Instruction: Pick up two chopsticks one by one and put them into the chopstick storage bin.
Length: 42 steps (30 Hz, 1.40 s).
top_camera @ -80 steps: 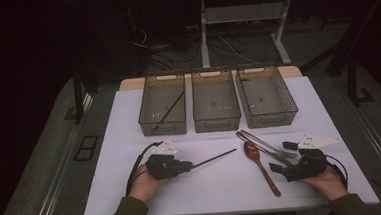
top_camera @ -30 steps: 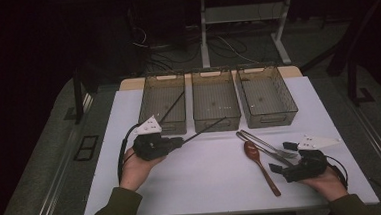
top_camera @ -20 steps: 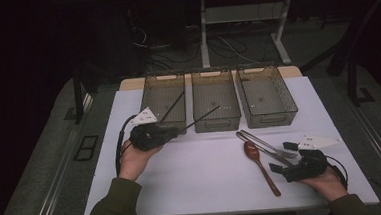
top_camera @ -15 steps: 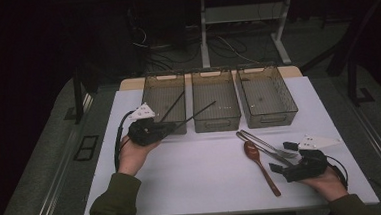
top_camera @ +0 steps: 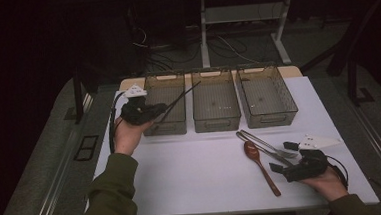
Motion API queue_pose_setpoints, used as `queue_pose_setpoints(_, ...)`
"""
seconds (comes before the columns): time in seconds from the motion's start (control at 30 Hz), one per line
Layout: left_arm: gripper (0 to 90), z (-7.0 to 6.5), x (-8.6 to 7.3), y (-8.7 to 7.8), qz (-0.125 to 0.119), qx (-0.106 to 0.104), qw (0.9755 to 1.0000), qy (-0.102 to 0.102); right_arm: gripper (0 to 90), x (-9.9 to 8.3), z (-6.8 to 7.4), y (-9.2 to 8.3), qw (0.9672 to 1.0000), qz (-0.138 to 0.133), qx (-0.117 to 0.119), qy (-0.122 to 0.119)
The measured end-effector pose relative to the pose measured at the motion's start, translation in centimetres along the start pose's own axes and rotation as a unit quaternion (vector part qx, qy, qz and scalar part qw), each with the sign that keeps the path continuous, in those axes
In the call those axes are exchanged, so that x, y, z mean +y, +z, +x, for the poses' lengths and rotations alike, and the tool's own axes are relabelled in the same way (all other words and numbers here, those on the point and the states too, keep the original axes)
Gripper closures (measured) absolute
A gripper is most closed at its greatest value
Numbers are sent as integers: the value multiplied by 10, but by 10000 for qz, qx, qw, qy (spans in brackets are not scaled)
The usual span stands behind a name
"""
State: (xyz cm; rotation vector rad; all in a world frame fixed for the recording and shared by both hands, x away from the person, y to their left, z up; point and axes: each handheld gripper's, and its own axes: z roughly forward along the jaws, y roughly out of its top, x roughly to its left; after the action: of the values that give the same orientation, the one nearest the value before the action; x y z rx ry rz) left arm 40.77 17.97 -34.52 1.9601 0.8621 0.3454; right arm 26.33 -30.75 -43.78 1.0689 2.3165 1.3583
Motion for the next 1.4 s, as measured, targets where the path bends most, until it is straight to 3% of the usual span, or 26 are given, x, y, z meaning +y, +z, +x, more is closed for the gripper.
queue_pose_setpoints(0.4, 851, 24, 12, 7, 90, 485, 9985, -239, 23, 0, 0, 0, 10000, -4, 3, -7)
queue_pose_setpoints(0.7, 851, 35, 8, 12, 212, 757, 9963, -355, 23, 0, -1, -1, 10000, -31, 1, -4)
queue_pose_setpoints(1.03, 851, 42, 0, 24, 633, 1063, 9914, -435, 23, 0, -1, -2, 10000, -38, 7, -6)
queue_pose_setpoints(1.4, 850, 42, -7, 43, 991, 1077, 9884, -396, 23, 0, -1, -2, 10000, -40, 8, 18)
